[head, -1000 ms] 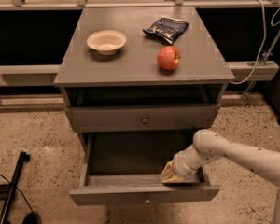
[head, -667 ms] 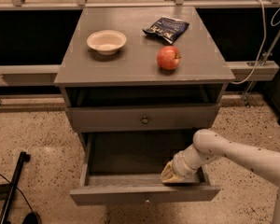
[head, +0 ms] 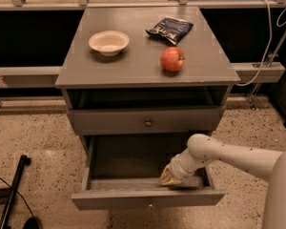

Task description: Open middle drawer

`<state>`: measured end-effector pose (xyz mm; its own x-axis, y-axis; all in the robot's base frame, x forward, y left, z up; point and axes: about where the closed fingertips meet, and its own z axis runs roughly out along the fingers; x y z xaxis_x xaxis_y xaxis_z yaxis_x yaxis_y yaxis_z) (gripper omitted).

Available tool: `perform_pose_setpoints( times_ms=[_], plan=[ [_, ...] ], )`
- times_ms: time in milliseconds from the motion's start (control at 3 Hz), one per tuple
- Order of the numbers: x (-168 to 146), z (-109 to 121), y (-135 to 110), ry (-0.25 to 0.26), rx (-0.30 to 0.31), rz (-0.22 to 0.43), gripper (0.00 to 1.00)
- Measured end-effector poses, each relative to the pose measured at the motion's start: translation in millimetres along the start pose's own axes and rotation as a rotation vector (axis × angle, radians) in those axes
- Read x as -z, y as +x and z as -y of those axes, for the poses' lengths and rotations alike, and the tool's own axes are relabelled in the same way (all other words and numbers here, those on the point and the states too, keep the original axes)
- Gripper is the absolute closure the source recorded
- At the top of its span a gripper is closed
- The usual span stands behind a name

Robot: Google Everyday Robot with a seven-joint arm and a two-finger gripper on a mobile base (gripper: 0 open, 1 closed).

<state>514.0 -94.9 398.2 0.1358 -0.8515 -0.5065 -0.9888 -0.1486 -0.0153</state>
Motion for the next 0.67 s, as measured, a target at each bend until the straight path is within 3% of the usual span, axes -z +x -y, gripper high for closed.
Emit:
perform_pose_setpoints(
  times_ms=[333,667],
  plan=[
    [-9,9,-6,0.018,0.011,-0.025,1.0],
    [-27,6,-13,-0.013,0.029,-0.032,1.0]
  ],
)
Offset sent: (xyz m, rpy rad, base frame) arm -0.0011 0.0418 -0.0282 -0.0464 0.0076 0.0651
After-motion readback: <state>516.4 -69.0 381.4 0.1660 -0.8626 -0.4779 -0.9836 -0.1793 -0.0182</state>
